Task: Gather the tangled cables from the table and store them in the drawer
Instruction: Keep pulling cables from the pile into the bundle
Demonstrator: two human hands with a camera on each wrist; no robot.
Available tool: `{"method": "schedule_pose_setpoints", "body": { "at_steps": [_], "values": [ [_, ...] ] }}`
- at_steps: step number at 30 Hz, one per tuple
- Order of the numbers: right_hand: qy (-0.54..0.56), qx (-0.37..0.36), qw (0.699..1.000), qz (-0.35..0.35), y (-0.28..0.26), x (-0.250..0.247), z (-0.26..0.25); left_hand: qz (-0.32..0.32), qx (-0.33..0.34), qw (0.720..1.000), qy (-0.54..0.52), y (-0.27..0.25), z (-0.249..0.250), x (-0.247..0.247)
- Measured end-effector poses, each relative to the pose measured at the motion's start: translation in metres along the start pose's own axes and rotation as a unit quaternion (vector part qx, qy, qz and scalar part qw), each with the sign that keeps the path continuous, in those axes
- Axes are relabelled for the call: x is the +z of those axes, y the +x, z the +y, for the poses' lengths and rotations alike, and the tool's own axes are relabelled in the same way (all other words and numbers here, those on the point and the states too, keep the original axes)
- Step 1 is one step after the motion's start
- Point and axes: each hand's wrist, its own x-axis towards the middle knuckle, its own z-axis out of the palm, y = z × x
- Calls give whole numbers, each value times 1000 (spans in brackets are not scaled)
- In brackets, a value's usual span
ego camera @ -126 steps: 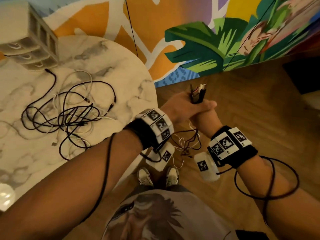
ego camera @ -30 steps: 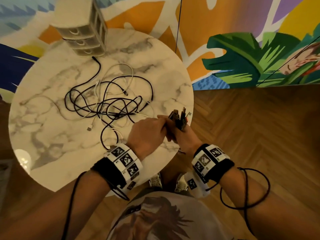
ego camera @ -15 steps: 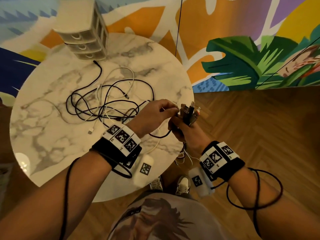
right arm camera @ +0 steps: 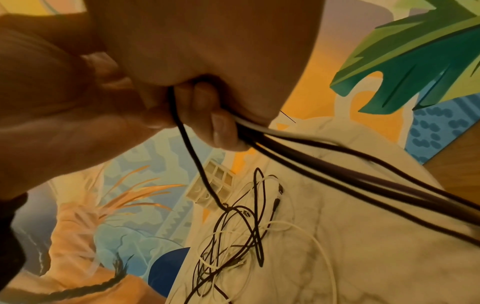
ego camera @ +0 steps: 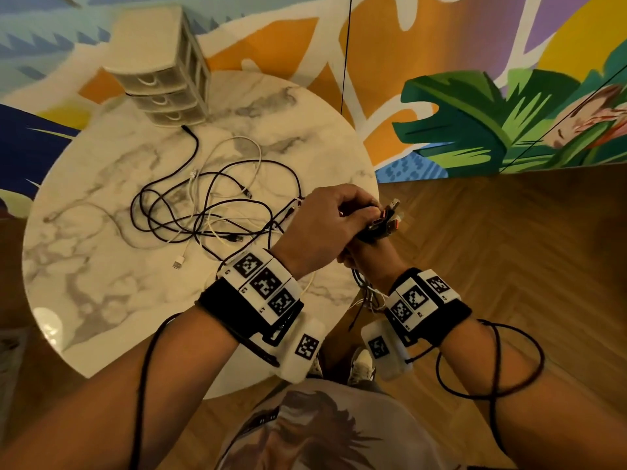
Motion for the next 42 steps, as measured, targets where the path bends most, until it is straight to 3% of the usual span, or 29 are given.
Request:
{"method": "schedule_pose_setpoints", "body": {
  "at_steps": [5,6,8,9,11,15,18,21,22,25,27,30,32,33,34,37,38,40,42],
  "values": [
    [-11,-28,998,48,3,-5,-5,122,53,990,55,6,-17,-1],
    [0,-35,996,78,4,-7,-5,107,34,991,68,7,-25,-3],
    [71,-44,988,132,6,-12,-6,-35,-42,993,105,4,-47,-4],
    [124,-42,980,150,7,-14,-7,-122,-78,978,148,-2,-61,-2],
    [225,-17,960,168,7,-21,-10,-197,-109,955,191,-18,-97,0],
    [337,26,927,165,5,-45,-19,-126,-189,949,220,-45,-167,-28],
    [409,-10,892,190,7,-76,-25,24,-279,951,129,-51,-190,-89],
    [442,-35,873,204,11,-98,-30,67,-283,929,230,-41,-177,-123],
    [444,-38,871,206,13,-99,-30,54,-257,933,245,-36,-165,-117],
    [440,-39,874,203,18,-86,-34,16,-161,980,117,-22,-124,-68],
    [438,-28,876,199,21,-77,-34,-2,-142,988,57,-7,-108,-32],
    [440,-18,875,201,22,-75,-32,-150,-226,963,4,-1,-104,2],
    [447,-14,870,207,21,-79,-30,-228,-237,943,53,-11,-118,9],
    [451,-14,867,210,20,-82,-29,-206,-221,949,87,-17,-126,9],
    [455,-15,865,212,18,-85,-27,-143,-199,961,127,-21,-134,8],
    [464,-13,859,218,16,-86,-24,100,-184,964,163,-18,-155,-7],
    [467,-9,856,221,17,-82,-24,114,-224,959,128,-13,-157,-9],
    [468,2,852,233,18,-76,-23,36,-292,955,38,-6,-154,0],
    [461,12,853,244,19,-74,-22,-16,-311,950,-40,-5,-147,15]
  ]
}}
